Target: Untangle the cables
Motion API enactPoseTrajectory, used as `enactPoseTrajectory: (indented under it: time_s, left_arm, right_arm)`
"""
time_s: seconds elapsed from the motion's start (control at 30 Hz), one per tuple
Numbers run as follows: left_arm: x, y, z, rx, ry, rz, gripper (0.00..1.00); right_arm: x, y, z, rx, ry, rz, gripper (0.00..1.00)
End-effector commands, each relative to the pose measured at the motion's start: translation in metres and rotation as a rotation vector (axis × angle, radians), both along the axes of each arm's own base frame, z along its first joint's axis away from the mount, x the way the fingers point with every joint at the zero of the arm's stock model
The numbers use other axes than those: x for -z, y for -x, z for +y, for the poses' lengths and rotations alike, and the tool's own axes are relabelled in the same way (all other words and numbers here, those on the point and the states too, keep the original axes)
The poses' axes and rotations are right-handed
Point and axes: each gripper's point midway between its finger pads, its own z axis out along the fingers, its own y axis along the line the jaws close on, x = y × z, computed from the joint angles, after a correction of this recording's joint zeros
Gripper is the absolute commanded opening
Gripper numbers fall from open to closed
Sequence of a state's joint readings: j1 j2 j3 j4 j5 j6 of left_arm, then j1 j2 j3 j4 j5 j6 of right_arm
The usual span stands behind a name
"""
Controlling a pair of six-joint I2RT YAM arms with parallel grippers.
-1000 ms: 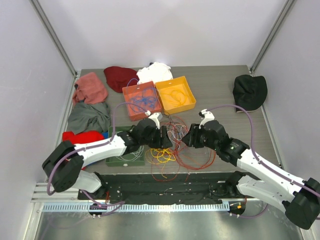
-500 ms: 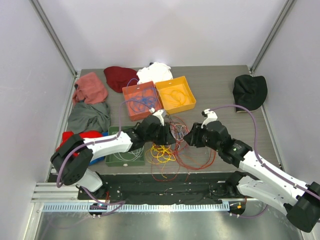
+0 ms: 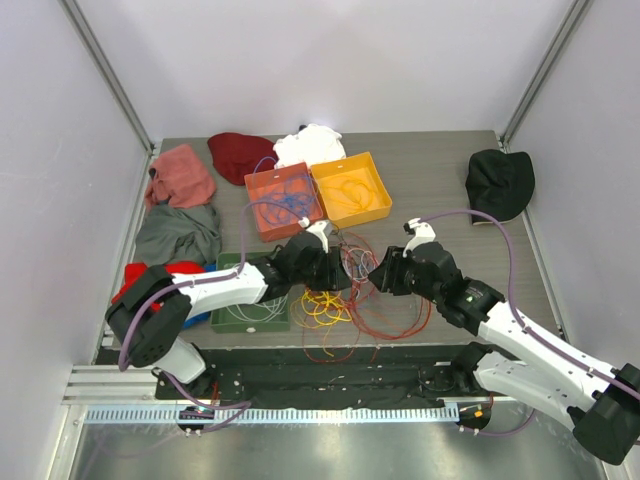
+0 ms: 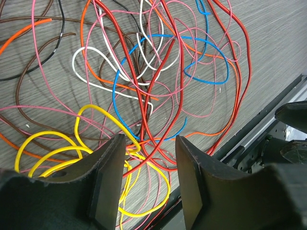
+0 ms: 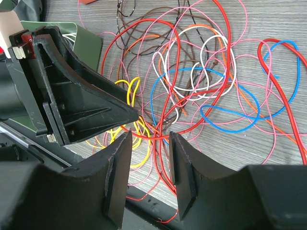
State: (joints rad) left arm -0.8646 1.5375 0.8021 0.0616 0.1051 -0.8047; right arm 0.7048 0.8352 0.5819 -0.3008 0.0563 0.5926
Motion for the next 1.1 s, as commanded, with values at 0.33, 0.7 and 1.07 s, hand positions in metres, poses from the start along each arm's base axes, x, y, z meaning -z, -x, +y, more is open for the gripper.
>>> enactPoseTrajectory:
  time_s: [0.33, 0.7, 1.07]
  left_arm:
    - [-0.01, -0.011, -0.018, 0.016, 0.042, -0.043, 0.36]
    - [-0.027, -0.018, -0.019, 0.019, 0.043, -0.086, 0.12]
    - [-0.304, -0.026, 0.024, -0.044, 0.209, -0.579, 0.02]
  right_arm:
    - [-0.01, -0.004, -0.003, 0.025, -0.012, -0.043, 0.45]
    - [-0.014, -0.003, -0.005, 0.032, -0.018, -0.05, 0.44]
    - [-0.038, -0.004, -0.009, 0.039, -0.043, -0.12, 0.43]
